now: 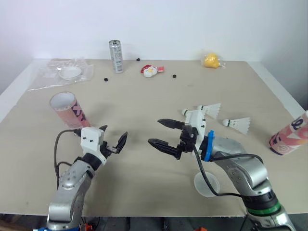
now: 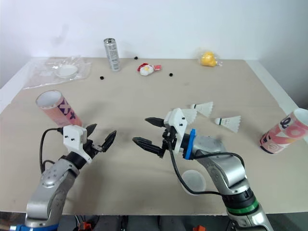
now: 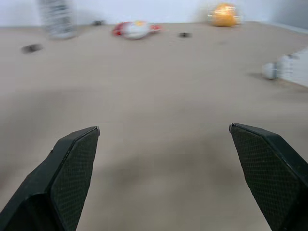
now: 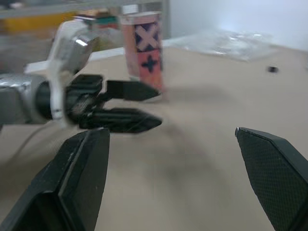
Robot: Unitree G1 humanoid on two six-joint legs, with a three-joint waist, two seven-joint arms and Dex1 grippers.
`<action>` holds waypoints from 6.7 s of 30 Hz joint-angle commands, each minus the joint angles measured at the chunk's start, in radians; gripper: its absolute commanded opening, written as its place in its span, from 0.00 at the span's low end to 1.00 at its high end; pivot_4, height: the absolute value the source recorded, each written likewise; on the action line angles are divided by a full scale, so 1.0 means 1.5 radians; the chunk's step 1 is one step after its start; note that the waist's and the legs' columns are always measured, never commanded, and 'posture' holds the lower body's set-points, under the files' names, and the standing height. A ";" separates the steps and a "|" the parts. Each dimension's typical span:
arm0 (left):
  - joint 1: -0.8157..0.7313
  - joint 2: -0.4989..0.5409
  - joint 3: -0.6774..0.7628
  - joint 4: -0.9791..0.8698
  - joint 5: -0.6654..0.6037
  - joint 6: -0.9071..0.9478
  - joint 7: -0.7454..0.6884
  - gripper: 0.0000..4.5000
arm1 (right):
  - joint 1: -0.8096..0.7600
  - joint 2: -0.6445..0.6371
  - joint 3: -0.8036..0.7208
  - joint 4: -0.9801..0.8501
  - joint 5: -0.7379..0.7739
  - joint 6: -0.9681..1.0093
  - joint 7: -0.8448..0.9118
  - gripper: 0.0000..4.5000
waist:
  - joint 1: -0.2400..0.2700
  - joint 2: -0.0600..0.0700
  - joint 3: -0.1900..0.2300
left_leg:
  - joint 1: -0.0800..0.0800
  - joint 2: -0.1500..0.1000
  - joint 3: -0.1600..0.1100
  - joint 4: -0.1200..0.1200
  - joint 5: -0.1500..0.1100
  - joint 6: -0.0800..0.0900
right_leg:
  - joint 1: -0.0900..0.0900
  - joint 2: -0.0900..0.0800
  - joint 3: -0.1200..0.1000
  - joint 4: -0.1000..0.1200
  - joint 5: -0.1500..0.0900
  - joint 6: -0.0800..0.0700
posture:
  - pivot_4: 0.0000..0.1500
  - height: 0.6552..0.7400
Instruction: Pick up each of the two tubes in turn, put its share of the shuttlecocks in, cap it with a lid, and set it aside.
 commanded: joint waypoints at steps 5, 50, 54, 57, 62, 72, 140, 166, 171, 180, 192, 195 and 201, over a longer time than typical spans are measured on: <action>0.057 -0.051 0.080 0.000 0.042 -0.074 0.130 1.00 | -0.079 0.072 0.040 0.125 -0.057 -0.082 0.074 0.99 | -0.001 -0.001 0.000 | 0.000 0.001 0.000 0.000 0.000 0.000 | 0.000 0.001 -0.001 0.000 0.000 0.000 | 1.00 1.00; -0.297 0.042 0.134 0.544 0.034 -0.240 0.140 0.82 | -0.133 0.165 0.008 0.221 -0.119 -0.106 0.056 1.00 | -0.006 -0.002 0.000 | 0.000 0.002 -0.001 -0.001 0.005 -0.002 | -0.001 0.004 -0.001 0.000 0.006 -0.002 | 1.00 1.00; -0.294 0.045 0.134 0.540 0.033 -0.239 0.139 0.82 | -0.128 0.164 0.007 0.216 -0.118 -0.105 0.054 1.00 | -0.006 -0.002 0.000 | 0.000 0.002 -0.001 -0.001 0.005 -0.002 | -0.002 0.004 -0.001 0.000 0.006 -0.001 | 1.00 1.00; -0.293 0.047 0.134 0.539 0.031 -0.239 0.135 0.82 | -0.121 0.164 0.008 0.210 -0.119 -0.104 0.051 1.00 | -0.006 -0.002 0.000 | 0.000 0.002 -0.001 -0.001 0.005 -0.002 | -0.002 0.004 -0.001 0.000 0.006 -0.001 | 1.00 1.00; -0.293 0.048 0.132 0.539 0.031 -0.237 0.131 0.82 | -0.116 0.167 0.009 0.204 -0.118 -0.100 0.045 1.00 | -0.006 -0.002 0.000 | 0.000 0.002 -0.001 -0.001 0.005 -0.002 | -0.002 0.004 -0.001 0.000 0.004 0.001 | 1.00 1.00; -0.294 0.049 0.130 0.533 0.027 -0.230 0.125 0.70 | -0.111 0.167 0.009 0.200 -0.118 -0.099 0.042 1.00 | -0.006 -0.002 0.000 | 0.000 0.002 -0.001 -0.001 0.005 -0.002 | -0.002 0.004 -0.001 0.000 0.004 0.001 | 1.00 1.00; -0.392 0.615 -0.246 0.284 0.153 -0.029 -0.782 0.68 | -0.027 -0.008 -0.101 -0.084 0.011 0.065 0.035 0.02 | -0.015 0.001 0.001 | -0.001 0.013 0.002 -0.004 0.003 -0.003 | -0.012 0.016 0.003 0.013 -0.002 -0.010 | 1.00 1.00; -0.409 0.571 -0.250 0.288 0.150 -0.002 -0.779 0.68 | 0.026 0.042 -0.119 -0.132 0.044 0.120 -0.029 0.99 | -0.003 0.001 0.001 | -0.001 0.012 0.002 -0.001 0.004 -0.003 | -0.011 0.015 0.003 0.015 -0.003 -0.011 | 1.00 1.00; -0.413 0.557 -0.255 0.297 0.154 -0.006 -0.774 0.68 | 0.153 -0.002 -0.316 -0.082 -0.055 0.007 -0.144 0.99 | 0.004 0.002 0.000 | -0.001 0.012 0.003 -0.001 0.004 -0.003 | -0.011 0.015 0.003 0.015 -0.003 -0.011 | 1.00 1.00; -0.419 0.528 -0.264 0.293 0.159 -0.002 -0.771 0.68 | 0.211 -0.040 -0.392 0.075 -0.209 -0.106 -0.258 0.99 | 0.002 0.006 -0.002 | 0.003 0.010 0.006 0.000 0.004 -0.003 | -0.009 0.013 0.007 0.014 -0.003 -0.010 | 1.00 1.00; -0.414 0.531 -0.252 0.280 0.160 0.009 -0.772 0.68 | 0.105 -0.035 -0.335 0.221 -0.225 -0.082 -0.261 0.99 | -0.001 0.006 -0.002 | 0.009 0.006 0.008 -0.002 0.004 -0.002 | -0.002 0.010 0.011 0.012 -0.005 -0.007 | 1.00 1.00; -0.411 0.534 -0.250 0.274 0.159 0.012 -0.771 0.68 | 0.092 -0.032 -0.331 0.234 -0.228 -0.071 -0.269 0.99 | -0.001 0.006 -0.002 | 0.008 0.005 0.008 -0.003 0.003 -0.001 | -0.002 0.009 0.011 0.011 -0.006 -0.006 | 1.00 1.00; -0.408 0.536 -0.248 0.268 0.155 0.018 -0.767 0.68 | 0.072 -0.030 -0.334 0.259 -0.229 -0.059 -0.291 0.81 | -0.002 0.006 -0.002 | 0.008 0.002 0.008 -0.003 0.002 0.000 | -0.002 0.006 0.011 0.011 -0.007 -0.004 | 1.00 1.00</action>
